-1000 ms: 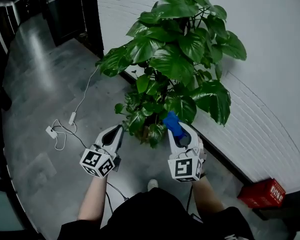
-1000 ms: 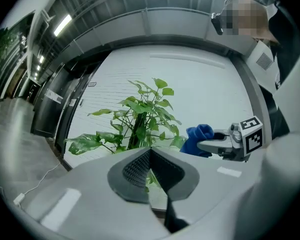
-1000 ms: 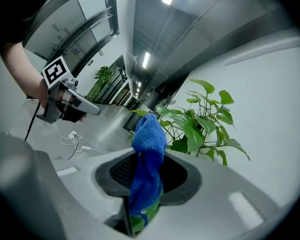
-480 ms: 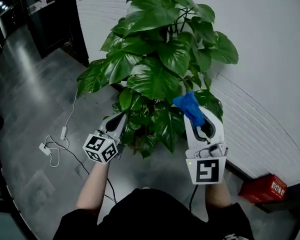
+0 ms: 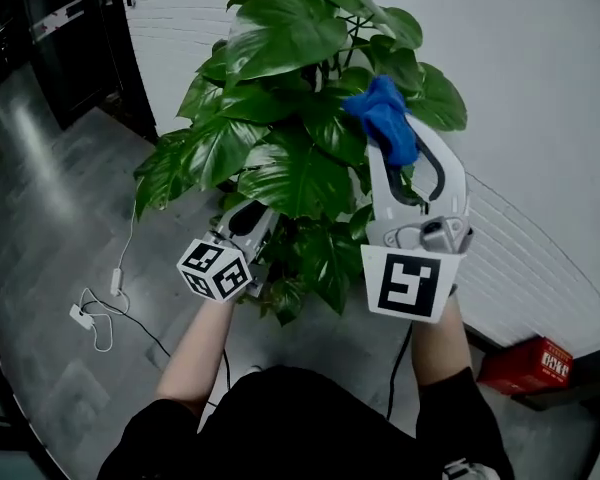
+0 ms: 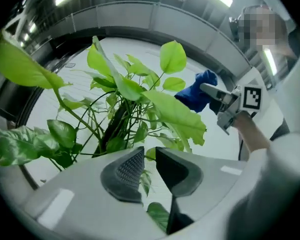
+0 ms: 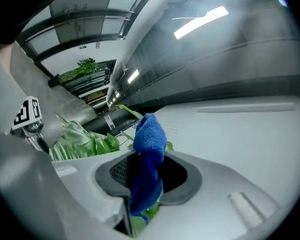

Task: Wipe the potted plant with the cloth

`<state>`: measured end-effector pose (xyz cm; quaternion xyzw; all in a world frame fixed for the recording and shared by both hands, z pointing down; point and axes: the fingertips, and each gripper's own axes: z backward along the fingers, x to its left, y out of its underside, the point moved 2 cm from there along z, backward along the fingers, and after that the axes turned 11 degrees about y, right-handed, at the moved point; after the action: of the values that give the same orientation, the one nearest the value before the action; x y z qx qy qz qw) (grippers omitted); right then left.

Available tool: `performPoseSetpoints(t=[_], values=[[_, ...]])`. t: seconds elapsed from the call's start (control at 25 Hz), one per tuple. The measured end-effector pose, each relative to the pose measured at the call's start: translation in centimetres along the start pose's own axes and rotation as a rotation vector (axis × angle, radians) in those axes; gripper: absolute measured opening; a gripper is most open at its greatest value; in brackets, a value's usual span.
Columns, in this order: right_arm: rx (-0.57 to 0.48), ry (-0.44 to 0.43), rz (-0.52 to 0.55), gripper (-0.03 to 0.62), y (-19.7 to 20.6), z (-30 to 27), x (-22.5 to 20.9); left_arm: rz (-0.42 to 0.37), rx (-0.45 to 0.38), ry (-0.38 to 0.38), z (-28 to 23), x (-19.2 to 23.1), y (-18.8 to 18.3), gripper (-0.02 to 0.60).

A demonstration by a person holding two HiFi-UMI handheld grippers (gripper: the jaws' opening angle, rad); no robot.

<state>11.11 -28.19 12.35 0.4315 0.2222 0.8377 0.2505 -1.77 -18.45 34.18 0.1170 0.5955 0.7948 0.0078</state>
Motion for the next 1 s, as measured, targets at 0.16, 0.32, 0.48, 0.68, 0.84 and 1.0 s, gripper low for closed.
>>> performPoseSetpoints(t=[0.16,0.32,0.48,0.68,0.84,1.0], values=[[0.06,-0.015,0.036,0.106,0.7,-2.3,2.2,0.106,-0.084,0.214,0.6,-1.8,-1.4,0.253],[0.151,-0.05,0.11,0.106,2.4,-4.4,4.8,0.215,-0.137,0.434,0.3,-3.9,-2.8,0.426],[0.207,-0.137,0.175,0.106,3.6,-4.9,9.5,0.237,-0.176,0.54,-0.9,-5.0,-4.3,0.479],[0.286,-0.208,0.108,0.106,5.7,-2.9,12.4,0.231,-0.236,0.611,-0.9,-4.9,-6.1,0.479],[0.312,-0.23,0.106,0.106,6.6,-1.5,12.8,0.257,-0.263,0.661,0.3,-5.2,-6.7,0.479],[0.349,-0.25,0.103,0.106,7.7,-0.2,13.0,0.252,-0.235,0.672,0.5,-5.8,-6.4,0.479]])
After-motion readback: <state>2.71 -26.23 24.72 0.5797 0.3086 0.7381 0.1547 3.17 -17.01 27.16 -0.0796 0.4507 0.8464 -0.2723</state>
